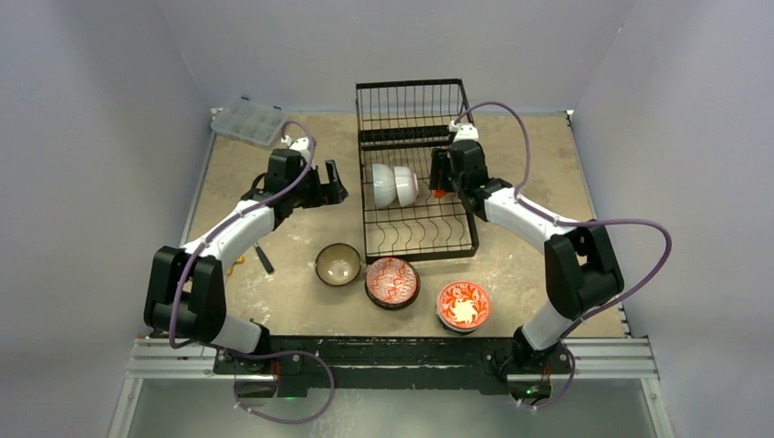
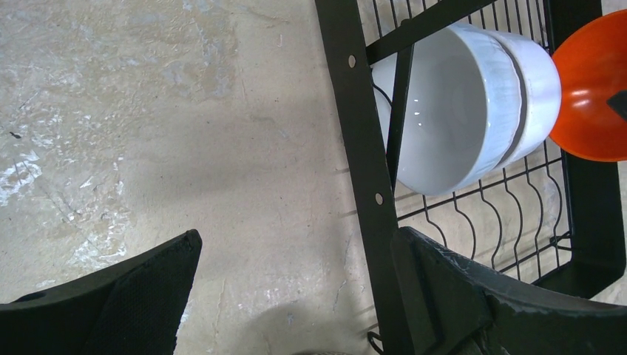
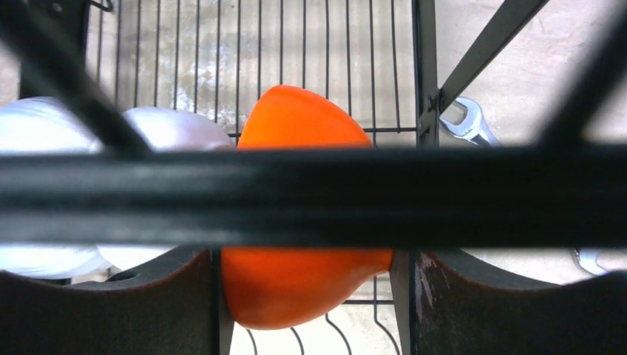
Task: Load the bowls into the dish rack
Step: Place the bowl in the dish rack.
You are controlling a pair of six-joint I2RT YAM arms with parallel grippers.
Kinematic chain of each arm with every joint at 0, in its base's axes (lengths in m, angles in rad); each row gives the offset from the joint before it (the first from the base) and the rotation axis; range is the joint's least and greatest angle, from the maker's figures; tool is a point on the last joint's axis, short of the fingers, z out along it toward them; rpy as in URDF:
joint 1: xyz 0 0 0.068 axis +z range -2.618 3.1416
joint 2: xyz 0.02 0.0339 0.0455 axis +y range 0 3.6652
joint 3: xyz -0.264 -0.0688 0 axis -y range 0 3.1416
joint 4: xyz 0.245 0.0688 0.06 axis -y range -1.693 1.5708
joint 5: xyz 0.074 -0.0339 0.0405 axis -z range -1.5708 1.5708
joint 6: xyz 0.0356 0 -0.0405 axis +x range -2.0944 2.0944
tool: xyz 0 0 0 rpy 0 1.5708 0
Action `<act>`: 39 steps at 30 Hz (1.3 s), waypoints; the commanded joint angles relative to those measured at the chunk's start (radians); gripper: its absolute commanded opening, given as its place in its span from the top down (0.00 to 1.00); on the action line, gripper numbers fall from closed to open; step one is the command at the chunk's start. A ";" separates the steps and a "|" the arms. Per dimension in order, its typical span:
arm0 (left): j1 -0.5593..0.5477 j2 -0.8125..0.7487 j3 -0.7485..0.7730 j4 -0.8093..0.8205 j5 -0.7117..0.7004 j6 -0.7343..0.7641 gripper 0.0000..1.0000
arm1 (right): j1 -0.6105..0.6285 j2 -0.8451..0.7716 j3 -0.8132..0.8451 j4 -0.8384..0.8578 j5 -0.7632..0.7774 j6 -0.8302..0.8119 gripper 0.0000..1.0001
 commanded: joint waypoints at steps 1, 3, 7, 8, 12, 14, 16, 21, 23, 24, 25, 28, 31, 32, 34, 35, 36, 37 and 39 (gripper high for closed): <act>0.016 0.013 0.034 0.038 0.039 -0.021 0.02 | 0.024 0.013 0.029 0.046 0.093 -0.032 1.00; 0.021 0.014 0.033 0.039 0.043 -0.023 0.03 | 0.036 0.019 0.024 0.051 0.122 -0.038 1.00; 0.028 0.015 0.029 0.050 0.061 -0.031 0.03 | 0.061 0.011 -0.005 0.078 0.160 -0.049 1.00; 0.030 0.017 0.028 0.053 0.065 -0.033 0.03 | 0.064 0.007 -0.016 0.087 0.166 -0.053 1.00; 0.037 0.024 0.028 0.058 0.084 -0.040 0.03 | 0.075 -0.010 -0.058 0.117 0.184 -0.057 1.00; 0.040 0.027 0.026 0.060 0.089 -0.043 0.03 | 0.077 -0.021 -0.085 0.139 0.184 -0.055 1.00; 0.040 0.026 0.026 0.061 0.092 -0.044 0.03 | 0.083 -0.035 -0.109 0.156 0.185 -0.056 1.00; 0.042 0.025 0.025 0.064 0.097 -0.046 0.04 | 0.091 -0.072 -0.160 0.188 0.195 -0.056 1.00; 0.044 0.024 0.025 0.064 0.100 -0.046 0.04 | 0.095 -0.088 -0.182 0.212 0.203 -0.063 1.00; 0.044 0.024 0.024 0.065 0.101 -0.046 0.04 | 0.097 -0.093 -0.191 0.222 0.206 -0.066 1.00; 0.044 0.023 0.024 0.065 0.101 -0.047 0.04 | 0.099 -0.094 -0.198 0.230 0.212 -0.068 1.00; 0.044 0.022 0.023 0.067 0.101 -0.047 0.04 | 0.116 -0.093 -0.209 0.258 0.232 -0.071 1.00; 0.046 0.019 0.022 0.068 0.102 -0.047 0.04 | 0.130 -0.079 -0.211 0.284 0.236 -0.069 1.00; 0.046 0.020 0.021 0.067 0.103 -0.046 0.04 | 0.132 -0.072 -0.204 0.286 0.229 -0.068 1.00; 0.045 0.020 0.020 0.068 0.104 -0.046 0.04 | 0.135 -0.052 -0.183 0.283 0.227 -0.061 1.00; 0.046 0.019 0.021 0.069 0.105 -0.047 0.04 | 0.136 -0.046 -0.175 0.281 0.230 -0.058 1.00; 0.045 0.020 0.020 0.069 0.107 -0.047 0.04 | 0.137 -0.039 -0.167 0.281 0.233 -0.056 1.00; 0.046 0.020 0.020 0.071 0.109 -0.047 0.04 | 0.138 -0.032 -0.160 0.280 0.238 -0.055 1.00; 0.046 0.020 0.020 0.071 0.111 -0.047 0.04 | 0.139 -0.014 -0.143 0.275 0.248 -0.058 1.00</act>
